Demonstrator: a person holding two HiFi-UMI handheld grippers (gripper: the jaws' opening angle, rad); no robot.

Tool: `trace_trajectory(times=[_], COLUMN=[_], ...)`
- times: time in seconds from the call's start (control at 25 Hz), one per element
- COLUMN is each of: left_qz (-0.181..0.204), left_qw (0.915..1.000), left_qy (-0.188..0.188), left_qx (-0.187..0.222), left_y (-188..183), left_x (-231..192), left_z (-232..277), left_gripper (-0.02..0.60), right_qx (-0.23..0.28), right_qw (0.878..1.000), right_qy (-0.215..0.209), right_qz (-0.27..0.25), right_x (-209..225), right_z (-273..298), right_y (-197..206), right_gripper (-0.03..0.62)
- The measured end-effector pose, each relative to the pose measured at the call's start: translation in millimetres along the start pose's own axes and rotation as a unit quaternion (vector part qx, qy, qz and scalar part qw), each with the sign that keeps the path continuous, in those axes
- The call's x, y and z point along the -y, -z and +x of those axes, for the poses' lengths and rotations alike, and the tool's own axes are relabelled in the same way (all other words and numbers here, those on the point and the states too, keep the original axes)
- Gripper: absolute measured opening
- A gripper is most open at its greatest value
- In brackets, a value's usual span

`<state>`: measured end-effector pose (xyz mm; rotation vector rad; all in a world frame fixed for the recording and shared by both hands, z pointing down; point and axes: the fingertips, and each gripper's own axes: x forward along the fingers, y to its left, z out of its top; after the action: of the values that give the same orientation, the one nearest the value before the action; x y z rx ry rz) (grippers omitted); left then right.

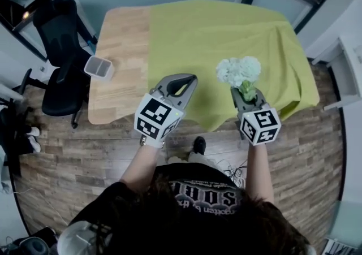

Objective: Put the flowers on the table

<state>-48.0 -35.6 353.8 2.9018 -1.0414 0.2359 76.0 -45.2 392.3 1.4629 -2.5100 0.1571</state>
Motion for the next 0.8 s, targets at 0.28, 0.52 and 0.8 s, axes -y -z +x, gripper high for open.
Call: trace_trajectory(times=[0.28,0.52,0.8], left_qz=[-0.028,-0.036,-0.050], left_qw=[0.9992,0.9977,0.9949], left_qy=[-0.029,-0.058,-0.088], left_qx=[0.000,-0.005,-0.010], left_y=[-0.5,-3.3,7.2], left_x=[-34.8,-60.7,-81.5], left_z=[52.0,87.7,97.4], left_gripper=[-0.002,-0.002,-0.002], right_qx=[-0.011,-0.017,-0.027], right_qw=[0.999,0.997,0.995], right_qy=[-0.040,-0.070,-0.098], right_qz=[-0.012,-0.020,-0.022], right_x=[48.6,87.1,104.5], right_z=[51.8,93.1,132.2], right_y=[-7.4,-13.7,-8.9], right_gripper=[0.058,0.058,0.058])
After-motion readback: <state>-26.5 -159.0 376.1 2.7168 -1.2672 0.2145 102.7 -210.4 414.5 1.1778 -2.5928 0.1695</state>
